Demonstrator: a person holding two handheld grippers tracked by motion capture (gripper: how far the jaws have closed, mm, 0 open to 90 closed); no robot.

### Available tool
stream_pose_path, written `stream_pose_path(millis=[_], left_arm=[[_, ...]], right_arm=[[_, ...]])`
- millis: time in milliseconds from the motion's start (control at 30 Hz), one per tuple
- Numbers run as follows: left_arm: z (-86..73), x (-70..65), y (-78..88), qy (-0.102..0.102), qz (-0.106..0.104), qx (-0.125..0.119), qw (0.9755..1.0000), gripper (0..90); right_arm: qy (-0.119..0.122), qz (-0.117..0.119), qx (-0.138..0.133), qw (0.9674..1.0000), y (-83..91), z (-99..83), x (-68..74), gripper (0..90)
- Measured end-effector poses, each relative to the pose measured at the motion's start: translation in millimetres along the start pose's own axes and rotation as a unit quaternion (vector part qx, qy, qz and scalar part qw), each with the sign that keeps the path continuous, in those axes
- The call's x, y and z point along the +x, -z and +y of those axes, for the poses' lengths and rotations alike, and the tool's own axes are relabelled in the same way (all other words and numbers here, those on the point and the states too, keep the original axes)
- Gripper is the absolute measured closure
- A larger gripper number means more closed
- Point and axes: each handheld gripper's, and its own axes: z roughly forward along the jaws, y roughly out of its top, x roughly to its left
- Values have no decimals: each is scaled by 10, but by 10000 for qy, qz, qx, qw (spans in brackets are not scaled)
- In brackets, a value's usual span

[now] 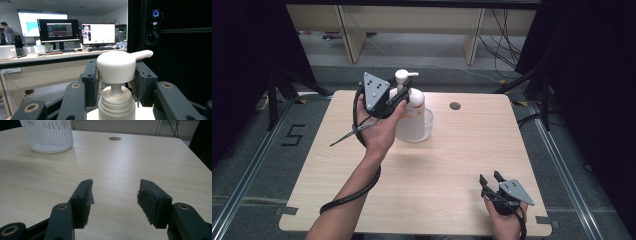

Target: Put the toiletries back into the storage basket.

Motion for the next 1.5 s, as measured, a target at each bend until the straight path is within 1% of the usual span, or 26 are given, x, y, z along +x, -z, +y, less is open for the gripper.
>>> stream_pose_path(millis=[33,67,100,367,400,433,500,567,733,833,1233,1500], left_arm=[[3,-2,-9,-4,-6,-2,10000,593],[5,-2,-19,-6,-8,-6,10000,593],[7,-3,-27,9,-8,3,10000,593],[25,-4,-87,19,-2,1,10000,593],[28,-2,-95,21,2,-1,10000,593],[32,0,-103,22,-2,-12,10000,593],[42,4,-116,17,-4,-21,10000,593],[51,6,-127,8,6,-31,10000,593],[64,13,-164,19,37,-59,10000,593],[58,13,-184,-12,73,-78,9999,593],[32,22,-284,15,124,-87,9999,593],[59,25,-349,20,117,-144,9998,593]], right_arm=[[-45,-36,-4,10000,3,-3,6,452],[5,-48,-26,10000,1,-1,-2,453],[165,-34,-69,9998,-6,0,-28,453],[163,-56,-54,9998,-1,1,-30,452],[-48,-30,-9,10000,3,-4,0,452],[99,-31,-19,9999,1,0,-21,452],[170,-65,-61,9998,-2,1,-30,452],[155,-28,-72,9998,-5,0,-29,451],[163,-37,-77,9998,-6,0,-28,451],[163,-37,-76,9998,-6,0,-29,451],[155,-21,-59,9999,-7,1,-30,451],[165,-22,-68,9998,-7,0,-32,451]])
